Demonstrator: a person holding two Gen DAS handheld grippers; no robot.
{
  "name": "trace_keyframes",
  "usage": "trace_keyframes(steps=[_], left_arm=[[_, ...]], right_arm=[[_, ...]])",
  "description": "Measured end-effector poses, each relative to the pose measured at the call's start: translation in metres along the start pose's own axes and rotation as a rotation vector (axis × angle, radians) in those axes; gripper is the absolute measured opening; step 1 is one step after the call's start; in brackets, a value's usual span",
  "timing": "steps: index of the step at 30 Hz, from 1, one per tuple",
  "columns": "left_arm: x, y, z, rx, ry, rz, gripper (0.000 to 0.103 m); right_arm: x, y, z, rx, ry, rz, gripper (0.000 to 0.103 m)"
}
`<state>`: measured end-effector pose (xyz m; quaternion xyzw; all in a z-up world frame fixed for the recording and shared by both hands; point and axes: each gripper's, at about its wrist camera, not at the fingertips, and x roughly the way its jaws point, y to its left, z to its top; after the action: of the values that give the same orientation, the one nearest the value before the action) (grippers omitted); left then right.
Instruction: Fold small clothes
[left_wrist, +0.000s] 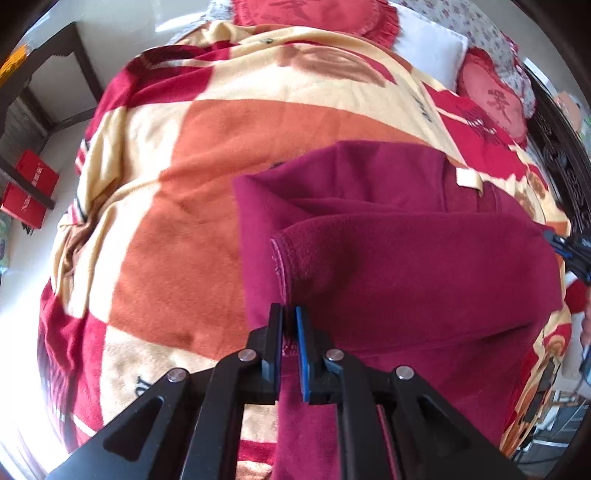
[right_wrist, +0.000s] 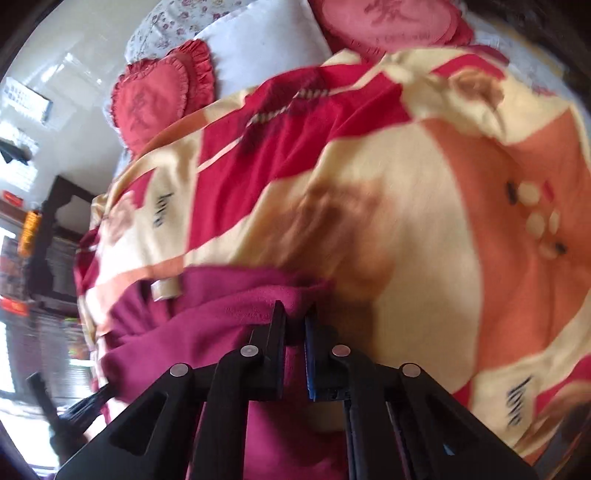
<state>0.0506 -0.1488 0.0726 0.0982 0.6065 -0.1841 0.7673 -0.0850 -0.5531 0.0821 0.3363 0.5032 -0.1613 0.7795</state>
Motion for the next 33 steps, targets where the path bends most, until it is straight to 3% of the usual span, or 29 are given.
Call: trace_keyframes(steps=[2,4,5,7,10,12,13,14,18,21,24,27,29,30,31,33], left_arm=[[0.002,-0.008,0.000,0.027,-0.002,0.021,0.007],[0.003,-0.010,-0.001,0.032,-0.001,0.019,0.007],[0.004,-0.010,0.000,0.029,0.004,0.017,0.007],[0.006,-0.010,0.000,0.027,0.008,0.018,0.007],[0.008,-0.010,0.002,0.022,0.012,0.020,0.007],[0.009,-0.011,0.003,0.027,0.011,0.027,0.007],[0.009,-0.012,0.004,0.031,0.007,0.033,0.007],[0.010,-0.012,0.004,0.033,0.006,0.037,0.007],[0.019,-0.010,0.003,0.027,0.031,0.050,0.007],[0.019,-0.009,0.002,0.024,0.031,0.054,0.007],[0.018,-0.008,0.001,0.016,0.030,0.049,0.007],[0.014,-0.004,-0.001,-0.012,0.019,0.042,0.008],[0.014,-0.004,-0.002,-0.023,0.017,0.040,0.008],[0.014,-0.004,-0.003,-0.022,0.019,0.043,0.011],[0.014,-0.005,-0.003,-0.022,0.018,0.044,0.016],[0.011,-0.004,-0.006,-0.028,0.013,0.041,0.024]], right_arm=[[0.008,-0.014,0.000,0.046,0.014,-0.022,0.000],[0.001,-0.025,-0.007,0.104,-0.002,0.011,0.003],[-0.010,-0.030,-0.016,0.132,-0.024,0.047,0.006],[-0.023,-0.030,-0.035,0.142,-0.027,0.104,0.023],[-0.023,-0.015,-0.066,0.046,0.059,0.113,0.030],[-0.012,-0.006,-0.080,-0.028,0.103,0.077,0.026],[-0.006,-0.003,-0.086,-0.066,0.128,0.037,0.006],[-0.005,-0.003,-0.092,-0.087,0.140,-0.008,0.003],[-0.010,-0.030,-0.106,0.027,0.142,-0.009,0.002],[-0.003,-0.049,-0.105,0.122,0.202,0.017,0.013],[-0.026,-0.049,-0.087,0.173,0.104,0.074,0.018],[-0.037,-0.046,-0.065,0.151,0.019,0.046,0.033],[-0.029,-0.040,-0.050,0.138,0.015,0.014,0.032],[-0.021,-0.035,-0.042,0.112,0.028,0.010,0.026],[-0.013,-0.029,-0.035,0.064,0.036,-0.020,0.006],[0.002,-0.022,-0.021,-0.001,0.032,-0.154,0.000]])
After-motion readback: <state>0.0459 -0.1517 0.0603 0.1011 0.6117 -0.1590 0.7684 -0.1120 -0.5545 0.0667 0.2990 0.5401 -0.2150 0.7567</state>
